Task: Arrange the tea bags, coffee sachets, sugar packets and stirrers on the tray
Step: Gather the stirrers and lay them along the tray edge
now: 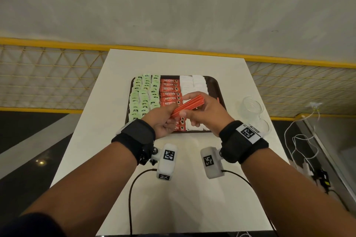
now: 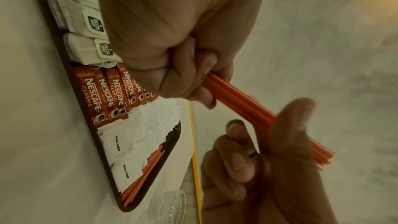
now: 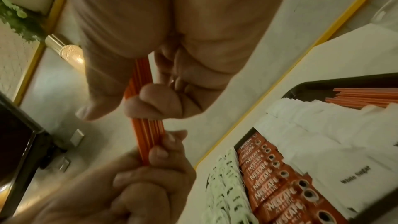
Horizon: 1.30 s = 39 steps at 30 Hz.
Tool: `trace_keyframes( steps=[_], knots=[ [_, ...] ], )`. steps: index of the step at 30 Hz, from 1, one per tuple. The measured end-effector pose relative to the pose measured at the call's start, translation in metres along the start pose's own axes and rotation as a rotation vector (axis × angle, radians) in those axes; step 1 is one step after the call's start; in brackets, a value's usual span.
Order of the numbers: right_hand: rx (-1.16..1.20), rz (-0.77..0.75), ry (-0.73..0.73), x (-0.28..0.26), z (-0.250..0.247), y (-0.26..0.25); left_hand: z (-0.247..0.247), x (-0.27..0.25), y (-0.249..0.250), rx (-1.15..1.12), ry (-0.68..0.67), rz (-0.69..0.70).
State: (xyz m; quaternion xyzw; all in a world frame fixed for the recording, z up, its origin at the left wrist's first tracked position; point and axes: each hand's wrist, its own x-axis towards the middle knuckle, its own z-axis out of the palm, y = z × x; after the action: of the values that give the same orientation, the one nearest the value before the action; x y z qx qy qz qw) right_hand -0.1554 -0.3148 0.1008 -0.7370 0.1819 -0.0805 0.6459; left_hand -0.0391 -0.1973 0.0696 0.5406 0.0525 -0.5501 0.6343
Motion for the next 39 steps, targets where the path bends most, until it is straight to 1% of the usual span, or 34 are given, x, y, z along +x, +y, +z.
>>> trace_keyframes(
  steps=[2, 6, 9, 12, 16, 19, 21, 23, 25, 27, 30, 33, 35, 39],
  knots=[
    [0.022, 0.009, -0.015, 0.004, 0.001, 0.008, 0.001, 0.007, -0.004, -0.017, -0.013, -0.015],
    [-0.055, 0.012, 0.043, 0.018, -0.008, 0.024, 0.007, 0.028, -0.009, 0.051, 0.018, 0.015],
    [-0.124, 0.009, 0.073, 0.033, -0.021, 0.034, 0.018, 0.047, -0.009, 0.064, 0.049, 0.002],
    [-0.186, 0.018, 0.108, 0.052, -0.042, 0.036, 0.033, 0.064, -0.004, 0.104, 0.053, -0.013],
    [-0.210, 0.039, 0.115, 0.082, -0.079, 0.031, 0.056, 0.080, 0.011, 0.119, 0.064, 0.018],
    [-0.236, 0.069, 0.152, 0.109, -0.111, 0.031, 0.064, 0.094, 0.016, 0.145, 0.086, 0.041],
    [-0.286, 0.117, 0.196, 0.132, -0.133, 0.035, 0.063, 0.103, 0.015, 0.296, 0.125, 0.064],
    [-0.382, 0.171, 0.252, 0.155, -0.153, 0.043, 0.059, 0.108, 0.008, 0.559, 0.140, 0.109],
    [-0.500, 0.217, 0.293, 0.177, -0.169, 0.056, 0.052, 0.113, -0.003, 0.885, 0.086, 0.191],
    [-0.651, 0.268, 0.300, 0.197, -0.177, 0.070, 0.045, 0.117, -0.013, 1.190, -0.005, 0.263],
    [-0.817, 0.375, 0.260, 0.215, -0.178, 0.094, 0.041, 0.120, -0.026, 1.461, -0.099, 0.263],
    [-0.883, 0.427, 0.185, 0.227, -0.177, 0.115, 0.037, 0.122, -0.038, 1.613, -0.096, 0.309],
    [-0.911, 0.443, 0.146, 0.234, -0.176, 0.123, 0.035, 0.123, -0.046, 1.635, -0.084, 0.304],
    [-0.894, 0.497, 0.127, 0.243, -0.174, 0.127, 0.028, 0.124, -0.057, 1.643, -0.087, 0.337]
  ],
)
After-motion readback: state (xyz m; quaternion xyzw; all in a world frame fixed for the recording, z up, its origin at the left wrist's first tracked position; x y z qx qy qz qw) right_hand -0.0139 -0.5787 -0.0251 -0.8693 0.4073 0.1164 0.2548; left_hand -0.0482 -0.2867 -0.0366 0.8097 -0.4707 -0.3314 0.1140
